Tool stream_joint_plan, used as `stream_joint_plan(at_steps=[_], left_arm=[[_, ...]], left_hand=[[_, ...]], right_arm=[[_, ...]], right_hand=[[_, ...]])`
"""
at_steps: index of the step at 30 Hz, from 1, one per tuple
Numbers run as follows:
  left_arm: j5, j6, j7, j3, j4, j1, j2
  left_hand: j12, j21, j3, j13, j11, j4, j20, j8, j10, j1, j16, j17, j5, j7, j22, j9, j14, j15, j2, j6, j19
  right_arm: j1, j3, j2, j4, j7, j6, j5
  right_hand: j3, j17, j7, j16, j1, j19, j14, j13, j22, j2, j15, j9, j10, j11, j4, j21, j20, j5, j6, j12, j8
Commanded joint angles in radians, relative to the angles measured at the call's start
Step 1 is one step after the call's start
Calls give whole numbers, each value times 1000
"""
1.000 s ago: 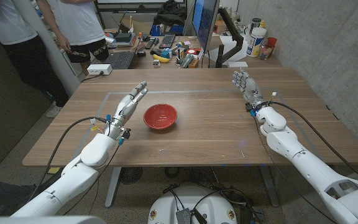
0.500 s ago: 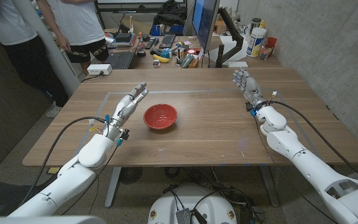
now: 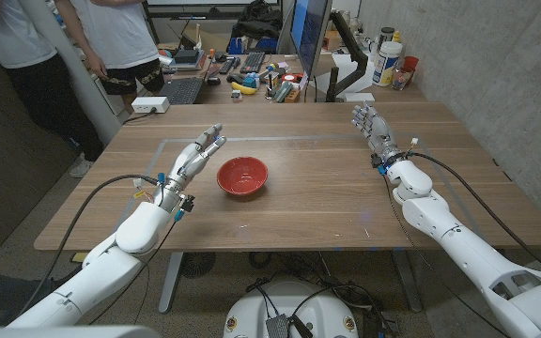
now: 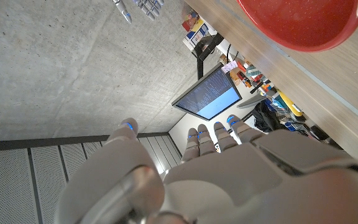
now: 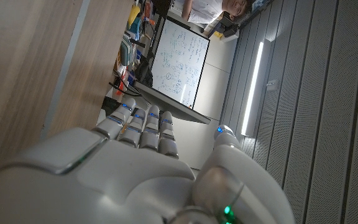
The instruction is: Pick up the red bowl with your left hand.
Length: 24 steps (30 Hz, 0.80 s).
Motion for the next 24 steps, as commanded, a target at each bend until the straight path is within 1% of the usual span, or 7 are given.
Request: stream_joint_plan(at_steps=[1,3,9,14,19,24], left_arm=[[27,7,6,-7,-28,14,4],[40,12,13,-10,-39,21,6],[67,23,27,-17,-59,31,8],[93,33,39,-25,-77,42,12],[113,46,52,-44,-97,64,20],[131,69,61,-65,-121,86,31]], left_hand=[[10,4,1,2,-2,-8,-30,10,5,14,4,3,-1,3,5,3,5,-2,2,9,5],[10,5,2,2,-5,-10,-28,9,6,17,4,3,-2,3,5,3,5,-2,2,9,6],[10,4,3,2,-1,-15,-25,8,6,25,3,3,-4,2,5,3,4,-2,2,8,3],[10,3,4,2,-8,-19,-24,8,7,32,2,3,-6,2,5,3,4,-2,1,9,3],[10,3,4,3,-8,-25,-22,8,8,40,3,3,-8,1,5,4,5,-2,-1,9,3],[10,3,6,3,-10,-31,-14,7,10,50,2,3,-10,-3,5,4,6,-2,-2,9,1]], right_arm=[[0,5,-4,3,0,2,2],[1,5,-3,7,3,5,3],[3,7,-4,11,6,10,4],[2,10,-3,11,4,13,4],[0,11,-4,10,2,15,4],[-2,10,-3,8,2,16,4]], right_hand=[[3,3,3,4,-1,11,6,5,5,5,0,4,3,-2,-4,-2,-1,4,13,1,-1],[2,3,3,4,-1,11,6,5,5,5,1,4,4,-1,-4,-2,-1,4,12,1,-1],[2,3,3,4,-2,11,6,5,5,6,1,4,3,-2,-4,-2,-1,4,13,0,-1],[2,3,3,4,-2,11,6,5,5,6,-1,4,5,1,-4,-2,-1,5,13,1,-1],[1,3,2,4,-2,11,6,5,5,6,-1,4,4,-1,-5,-2,0,5,13,0,-1],[1,3,2,4,-2,11,7,5,5,6,-1,4,4,-1,-5,-2,0,5,13,0,-1]])
